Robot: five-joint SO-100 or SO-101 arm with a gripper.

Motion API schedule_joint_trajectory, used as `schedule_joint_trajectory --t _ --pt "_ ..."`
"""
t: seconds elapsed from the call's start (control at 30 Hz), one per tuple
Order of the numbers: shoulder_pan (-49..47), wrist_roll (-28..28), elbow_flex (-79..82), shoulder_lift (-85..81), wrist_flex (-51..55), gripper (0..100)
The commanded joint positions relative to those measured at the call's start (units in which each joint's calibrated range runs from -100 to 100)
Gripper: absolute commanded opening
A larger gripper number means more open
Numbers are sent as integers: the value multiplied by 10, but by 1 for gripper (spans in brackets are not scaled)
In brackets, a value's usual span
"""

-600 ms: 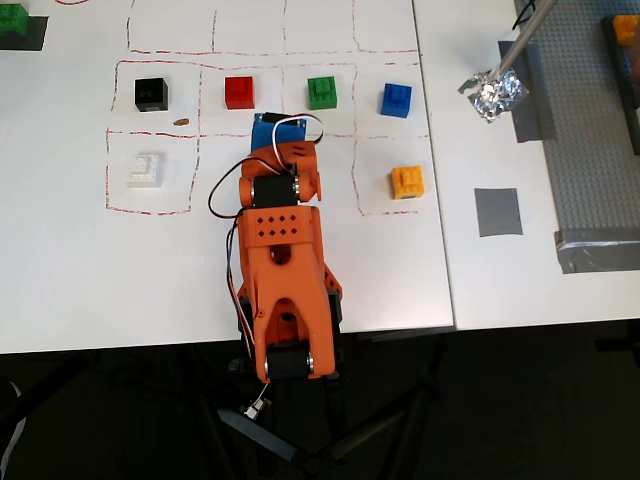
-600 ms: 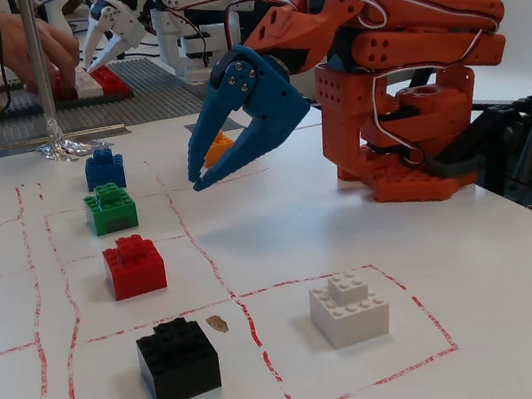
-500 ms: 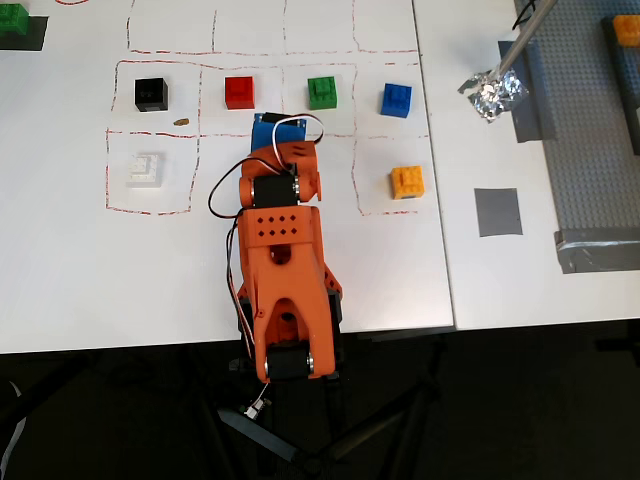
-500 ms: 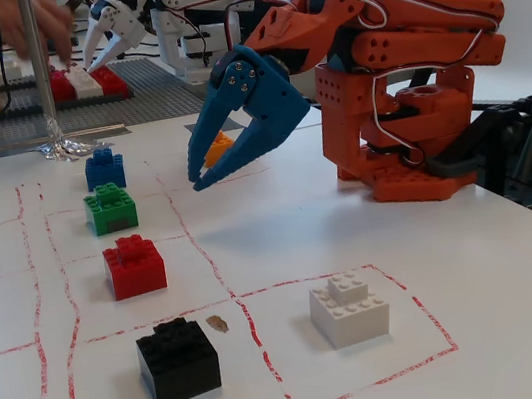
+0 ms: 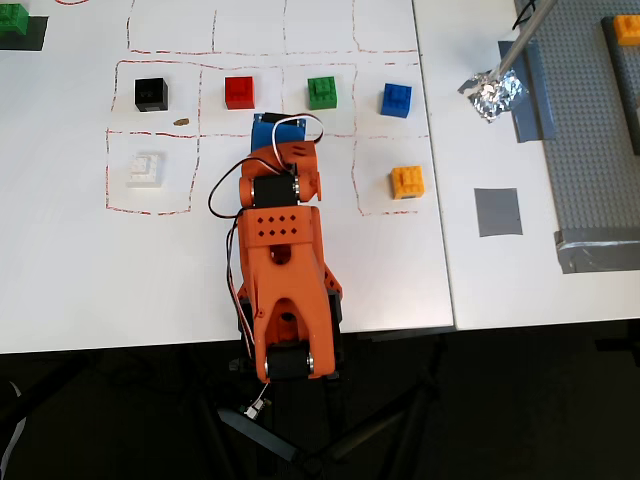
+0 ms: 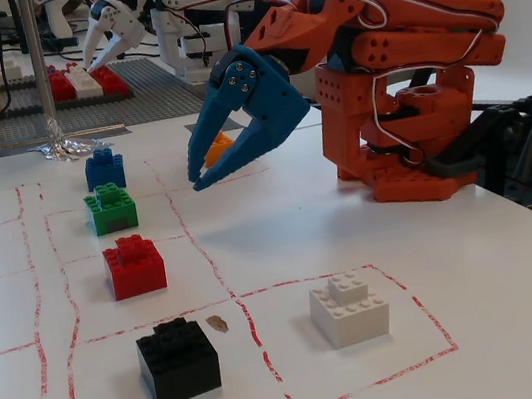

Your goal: Grab the block and put it in the grey marker

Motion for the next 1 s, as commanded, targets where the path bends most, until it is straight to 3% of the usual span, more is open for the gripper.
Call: schedule_joint_trajectory --t 0.0,0.7,0.97 --pt "-3 6 8 -9 0 0" --pt "-18 26 7 -6 0 0" --pt "-5 43 -72 103 19 0"
